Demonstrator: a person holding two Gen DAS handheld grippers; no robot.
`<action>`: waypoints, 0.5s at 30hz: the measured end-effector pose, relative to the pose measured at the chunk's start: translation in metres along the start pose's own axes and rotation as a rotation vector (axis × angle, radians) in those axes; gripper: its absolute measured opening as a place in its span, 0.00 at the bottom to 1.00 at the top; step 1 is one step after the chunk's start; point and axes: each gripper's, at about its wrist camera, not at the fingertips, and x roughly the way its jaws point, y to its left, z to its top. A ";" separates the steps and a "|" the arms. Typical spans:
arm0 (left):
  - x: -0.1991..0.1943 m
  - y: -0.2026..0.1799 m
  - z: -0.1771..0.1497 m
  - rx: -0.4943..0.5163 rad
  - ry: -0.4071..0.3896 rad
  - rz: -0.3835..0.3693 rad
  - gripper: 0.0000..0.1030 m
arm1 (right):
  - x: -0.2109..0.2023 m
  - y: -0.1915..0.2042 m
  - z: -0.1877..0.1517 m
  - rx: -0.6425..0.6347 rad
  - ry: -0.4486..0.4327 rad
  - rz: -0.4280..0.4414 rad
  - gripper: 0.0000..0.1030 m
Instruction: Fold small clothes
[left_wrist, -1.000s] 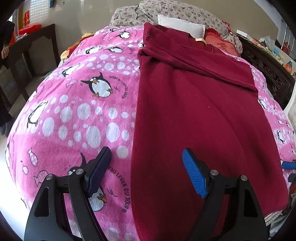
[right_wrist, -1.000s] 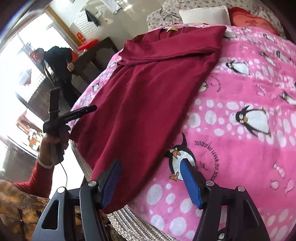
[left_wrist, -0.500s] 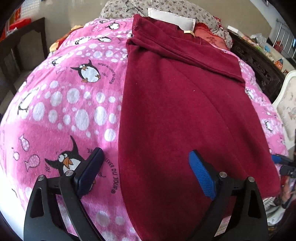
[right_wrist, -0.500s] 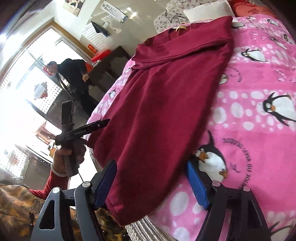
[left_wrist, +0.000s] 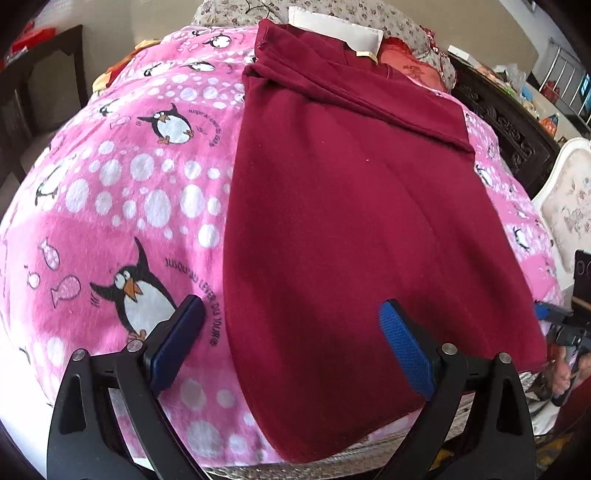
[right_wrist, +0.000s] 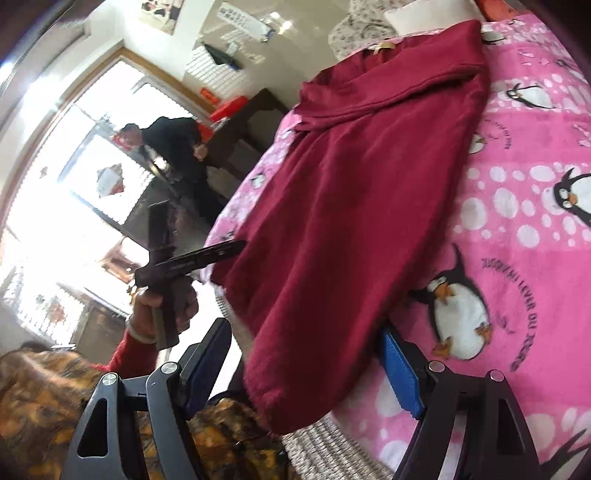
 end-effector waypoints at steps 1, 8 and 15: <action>0.001 0.002 0.001 -0.020 -0.001 -0.022 0.99 | 0.004 -0.002 0.001 0.011 -0.003 0.011 0.76; 0.000 0.007 0.004 -0.044 -0.021 -0.057 0.87 | 0.027 -0.013 0.008 0.088 -0.051 0.038 0.17; -0.003 0.028 -0.003 -0.124 0.029 -0.184 0.18 | -0.025 0.003 0.012 0.044 -0.157 0.118 0.13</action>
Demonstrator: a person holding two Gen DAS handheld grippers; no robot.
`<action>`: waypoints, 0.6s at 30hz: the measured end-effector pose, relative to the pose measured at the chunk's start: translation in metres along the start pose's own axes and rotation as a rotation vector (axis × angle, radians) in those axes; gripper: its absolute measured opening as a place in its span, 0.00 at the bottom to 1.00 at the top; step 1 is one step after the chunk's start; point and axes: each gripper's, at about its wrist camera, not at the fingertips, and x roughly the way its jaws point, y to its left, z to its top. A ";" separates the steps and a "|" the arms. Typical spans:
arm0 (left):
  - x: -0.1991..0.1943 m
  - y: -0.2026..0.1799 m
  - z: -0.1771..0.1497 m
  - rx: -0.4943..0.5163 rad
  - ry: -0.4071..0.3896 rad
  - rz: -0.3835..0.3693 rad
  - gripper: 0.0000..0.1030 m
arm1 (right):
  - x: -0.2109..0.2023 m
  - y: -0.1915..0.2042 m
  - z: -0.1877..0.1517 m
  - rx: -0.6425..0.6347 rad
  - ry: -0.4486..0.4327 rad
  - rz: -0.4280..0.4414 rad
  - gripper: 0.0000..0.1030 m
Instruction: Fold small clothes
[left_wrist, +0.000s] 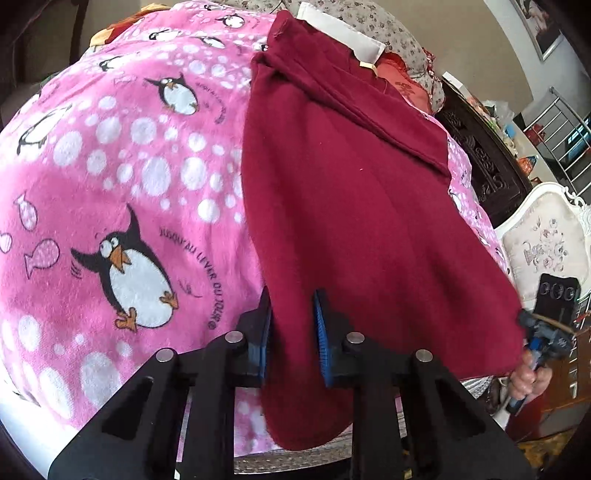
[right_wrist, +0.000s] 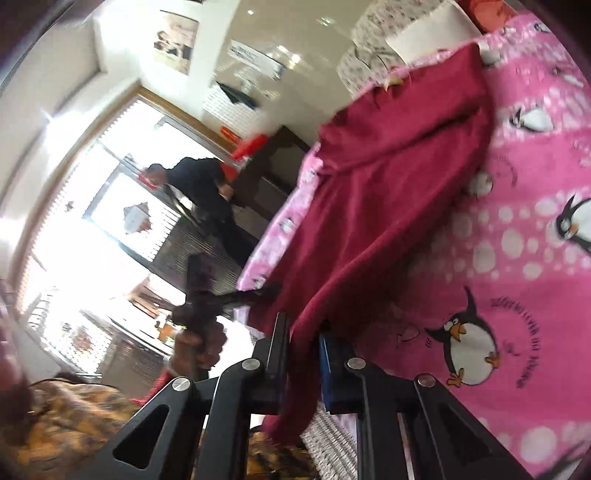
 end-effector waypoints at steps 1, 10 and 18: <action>-0.001 -0.002 -0.001 0.012 -0.007 0.008 0.18 | -0.005 -0.002 -0.001 0.009 -0.003 -0.031 0.13; -0.001 -0.005 -0.006 -0.003 -0.024 0.024 0.20 | 0.004 -0.014 -0.013 0.028 0.087 -0.198 0.54; -0.007 0.006 -0.005 -0.057 0.004 -0.028 0.20 | 0.000 -0.018 -0.015 -0.001 0.138 -0.192 0.57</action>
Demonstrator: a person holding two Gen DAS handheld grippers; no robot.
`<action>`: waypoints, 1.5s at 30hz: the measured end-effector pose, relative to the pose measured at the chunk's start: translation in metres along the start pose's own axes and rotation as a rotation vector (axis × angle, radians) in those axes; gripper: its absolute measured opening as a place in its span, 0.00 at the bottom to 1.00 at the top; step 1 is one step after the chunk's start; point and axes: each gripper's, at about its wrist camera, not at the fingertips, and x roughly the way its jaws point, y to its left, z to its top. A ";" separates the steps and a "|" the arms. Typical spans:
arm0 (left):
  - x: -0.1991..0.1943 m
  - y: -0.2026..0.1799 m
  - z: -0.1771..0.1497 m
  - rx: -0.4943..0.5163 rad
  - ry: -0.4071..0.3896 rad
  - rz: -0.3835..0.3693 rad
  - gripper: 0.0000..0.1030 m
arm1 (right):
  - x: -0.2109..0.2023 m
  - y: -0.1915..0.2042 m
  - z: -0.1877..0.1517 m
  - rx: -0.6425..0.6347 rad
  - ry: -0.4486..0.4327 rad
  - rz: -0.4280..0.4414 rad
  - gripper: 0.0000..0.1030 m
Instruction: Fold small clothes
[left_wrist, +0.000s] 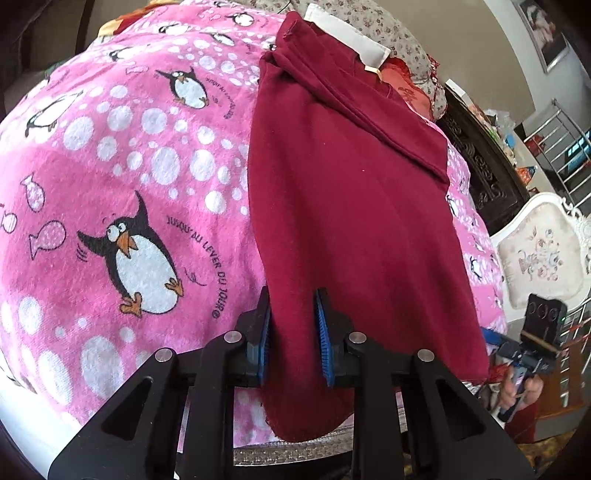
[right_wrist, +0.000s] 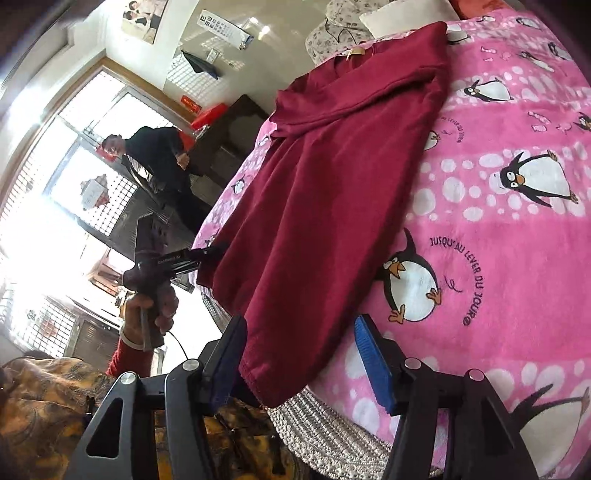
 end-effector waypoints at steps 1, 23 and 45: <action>0.002 -0.001 0.000 -0.001 0.001 0.007 0.20 | 0.005 0.000 0.000 -0.003 -0.002 -0.003 0.57; -0.040 -0.016 0.048 0.056 -0.109 -0.165 0.09 | -0.031 0.026 0.063 -0.048 -0.296 0.349 0.07; -0.043 -0.049 0.143 0.165 -0.243 -0.119 0.09 | 0.016 -0.005 0.036 0.078 0.175 0.254 0.59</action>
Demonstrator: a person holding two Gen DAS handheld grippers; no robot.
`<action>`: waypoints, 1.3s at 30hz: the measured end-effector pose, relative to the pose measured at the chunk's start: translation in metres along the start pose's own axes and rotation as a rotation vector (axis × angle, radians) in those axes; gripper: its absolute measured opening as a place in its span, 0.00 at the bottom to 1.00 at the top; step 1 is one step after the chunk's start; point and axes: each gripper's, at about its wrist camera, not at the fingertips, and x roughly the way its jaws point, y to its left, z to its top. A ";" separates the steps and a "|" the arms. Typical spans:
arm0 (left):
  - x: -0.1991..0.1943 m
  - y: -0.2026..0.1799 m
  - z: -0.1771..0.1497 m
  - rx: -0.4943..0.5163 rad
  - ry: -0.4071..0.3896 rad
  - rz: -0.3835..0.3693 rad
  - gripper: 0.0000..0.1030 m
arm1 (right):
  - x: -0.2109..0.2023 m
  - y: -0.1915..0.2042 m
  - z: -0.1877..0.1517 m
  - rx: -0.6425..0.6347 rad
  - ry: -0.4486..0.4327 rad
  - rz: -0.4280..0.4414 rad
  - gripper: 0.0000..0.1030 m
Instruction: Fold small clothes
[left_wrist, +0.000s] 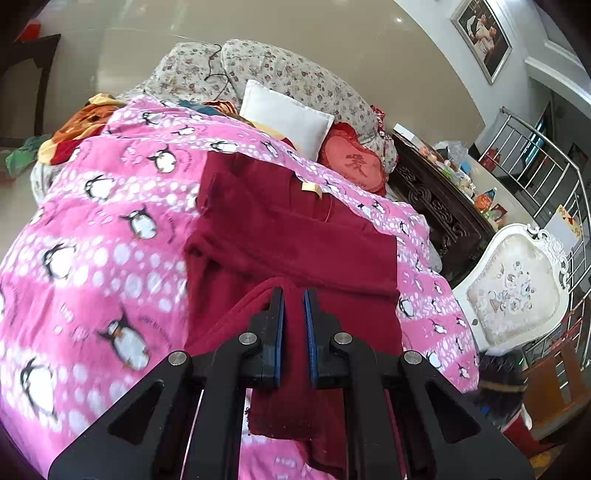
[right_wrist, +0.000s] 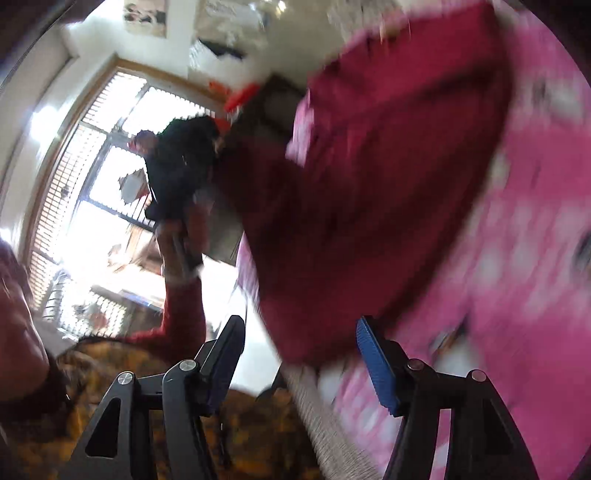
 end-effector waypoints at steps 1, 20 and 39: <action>-0.006 0.000 -0.004 0.002 -0.001 0.003 0.09 | 0.011 -0.005 -0.008 0.025 0.024 0.024 0.59; -0.020 0.007 -0.025 -0.024 -0.007 0.023 0.09 | 0.004 -0.010 0.000 0.122 -0.059 -0.079 0.57; 0.001 -0.008 0.037 0.030 -0.066 0.013 0.09 | -0.021 0.051 0.122 -0.191 -0.345 0.017 0.08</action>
